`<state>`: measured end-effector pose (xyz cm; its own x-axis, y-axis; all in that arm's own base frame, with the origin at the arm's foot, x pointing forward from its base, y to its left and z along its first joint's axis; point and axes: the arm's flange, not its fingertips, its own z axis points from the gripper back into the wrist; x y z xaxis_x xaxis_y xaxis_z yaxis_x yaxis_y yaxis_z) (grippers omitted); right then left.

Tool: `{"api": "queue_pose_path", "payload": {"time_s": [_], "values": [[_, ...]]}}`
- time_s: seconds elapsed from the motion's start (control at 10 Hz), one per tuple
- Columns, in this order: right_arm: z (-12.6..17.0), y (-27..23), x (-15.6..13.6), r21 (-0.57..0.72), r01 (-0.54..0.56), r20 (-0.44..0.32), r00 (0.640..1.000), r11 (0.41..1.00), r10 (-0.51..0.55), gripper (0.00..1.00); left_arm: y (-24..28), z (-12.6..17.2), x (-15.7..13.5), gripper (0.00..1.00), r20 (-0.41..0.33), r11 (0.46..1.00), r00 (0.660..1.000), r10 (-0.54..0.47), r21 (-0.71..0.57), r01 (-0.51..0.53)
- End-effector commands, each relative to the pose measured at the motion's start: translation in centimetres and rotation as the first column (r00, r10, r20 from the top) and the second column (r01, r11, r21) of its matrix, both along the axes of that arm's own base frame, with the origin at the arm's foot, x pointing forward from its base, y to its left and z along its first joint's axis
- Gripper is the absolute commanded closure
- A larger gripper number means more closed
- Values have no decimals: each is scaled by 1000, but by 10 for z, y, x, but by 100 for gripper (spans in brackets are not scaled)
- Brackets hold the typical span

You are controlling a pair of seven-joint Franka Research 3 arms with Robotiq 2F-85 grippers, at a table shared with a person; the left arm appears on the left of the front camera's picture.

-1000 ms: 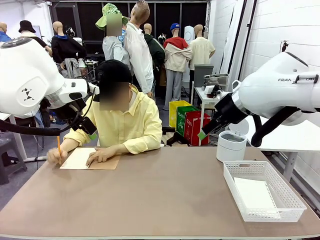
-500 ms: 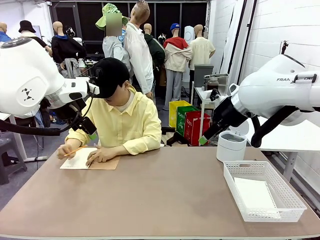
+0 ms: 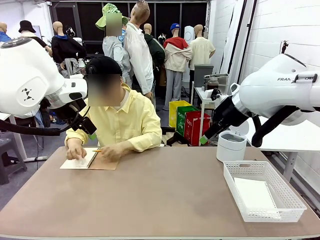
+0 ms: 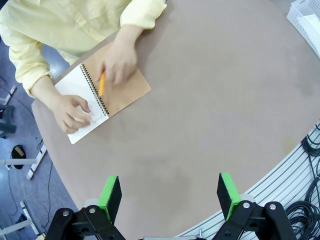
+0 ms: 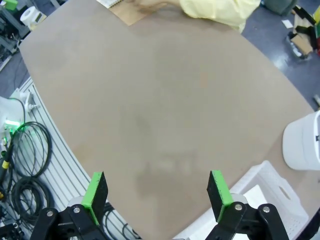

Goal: Sort the paper based on its condition.
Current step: If a person hands you a paper, place it in the Organizing basket , and if it's crumpled, put it in the Trash can.

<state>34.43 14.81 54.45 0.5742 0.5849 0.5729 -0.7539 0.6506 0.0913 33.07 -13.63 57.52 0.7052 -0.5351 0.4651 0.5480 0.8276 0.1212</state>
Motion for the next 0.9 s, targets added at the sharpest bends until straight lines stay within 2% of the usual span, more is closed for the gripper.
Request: {"api": "queue_pose_path", "payload": {"time_s": [0.0,0.5,0.7,0.8], "values": [[0,1,0,12,0,-1,1000,1000,0,0,1,-1,1,0,6,1000,1000,-1,-8,1],[0,0,0,-3,1,2,1000,1000,-1,0,1,-1,1,0,6,1000,1000,-1,-8,1],[10,4,-3,25,-60,110,992,998,57,0,1,-1,1,0,6,1000,1000,-1,-8,1],[15,7,-3,31,-82,138,987,996,77,0,1,-1,1,0,6,1000,1000,-1,-8,1]]}}
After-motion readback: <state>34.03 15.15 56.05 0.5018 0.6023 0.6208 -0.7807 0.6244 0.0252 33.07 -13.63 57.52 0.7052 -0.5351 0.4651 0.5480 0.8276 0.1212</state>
